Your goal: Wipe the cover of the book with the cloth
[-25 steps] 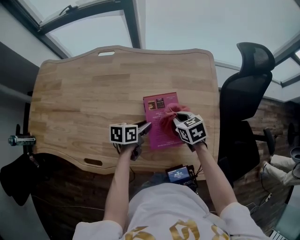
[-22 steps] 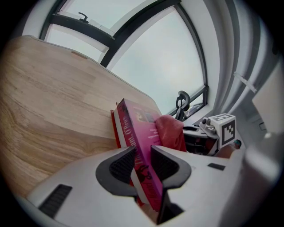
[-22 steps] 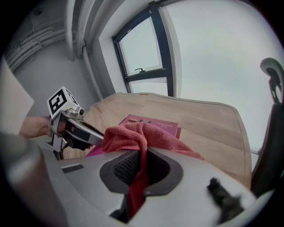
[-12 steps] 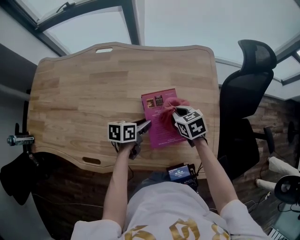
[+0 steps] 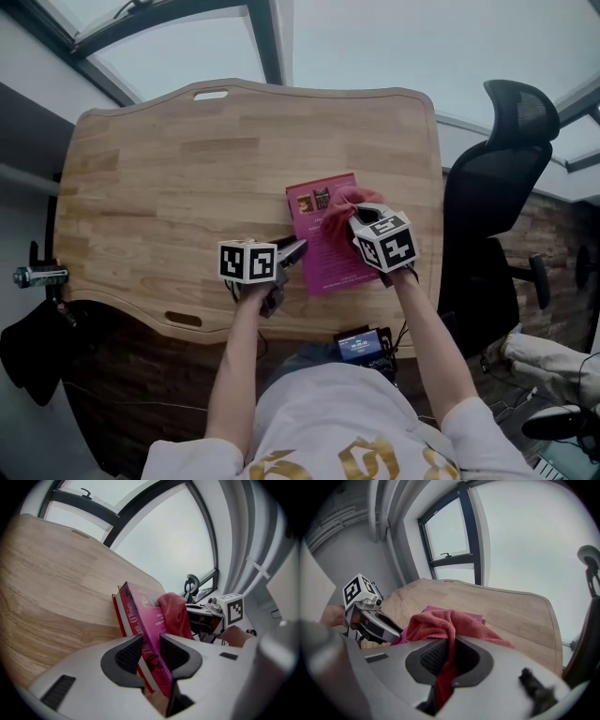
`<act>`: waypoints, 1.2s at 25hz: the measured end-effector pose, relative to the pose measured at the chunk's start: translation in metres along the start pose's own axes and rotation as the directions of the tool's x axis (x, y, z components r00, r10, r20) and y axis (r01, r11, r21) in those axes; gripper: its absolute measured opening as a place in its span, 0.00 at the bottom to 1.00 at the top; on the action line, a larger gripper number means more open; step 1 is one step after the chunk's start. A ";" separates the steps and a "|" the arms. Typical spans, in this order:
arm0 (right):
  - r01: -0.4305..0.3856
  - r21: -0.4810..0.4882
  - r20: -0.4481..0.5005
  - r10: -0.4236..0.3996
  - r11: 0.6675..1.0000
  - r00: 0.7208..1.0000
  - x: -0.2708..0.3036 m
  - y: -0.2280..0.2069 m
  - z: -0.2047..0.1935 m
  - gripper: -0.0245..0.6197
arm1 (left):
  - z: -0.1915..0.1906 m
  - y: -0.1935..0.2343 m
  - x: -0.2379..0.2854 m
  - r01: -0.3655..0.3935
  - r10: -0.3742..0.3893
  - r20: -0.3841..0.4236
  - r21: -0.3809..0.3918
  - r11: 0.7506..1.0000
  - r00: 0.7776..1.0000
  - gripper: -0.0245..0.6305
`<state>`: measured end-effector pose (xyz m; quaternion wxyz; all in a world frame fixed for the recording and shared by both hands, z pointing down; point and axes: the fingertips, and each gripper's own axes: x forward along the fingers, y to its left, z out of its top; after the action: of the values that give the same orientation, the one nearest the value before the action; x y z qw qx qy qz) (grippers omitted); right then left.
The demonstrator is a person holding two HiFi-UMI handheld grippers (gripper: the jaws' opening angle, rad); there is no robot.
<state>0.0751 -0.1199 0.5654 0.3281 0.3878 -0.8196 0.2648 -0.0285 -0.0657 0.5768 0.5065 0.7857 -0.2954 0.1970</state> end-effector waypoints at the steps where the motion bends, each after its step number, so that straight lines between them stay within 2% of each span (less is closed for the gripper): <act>1: 0.002 -0.003 -0.001 -0.002 1.000 1.000 0.001 -0.001 0.001 0.10 | 0.000 0.000 0.000 0.002 -0.002 -0.001 0.000 1.000 1.000 0.23; 30: 0.059 -0.065 -0.056 -0.063 0.996 0.996 0.023 -0.001 0.026 0.10 | 0.001 0.000 0.001 0.003 -0.003 -0.008 0.013 1.000 1.000 0.23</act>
<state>0.0563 -0.1491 0.5665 0.3717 0.3943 -0.8056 0.2395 -0.0278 -0.0666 0.5769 0.5028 0.7887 -0.2910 0.2013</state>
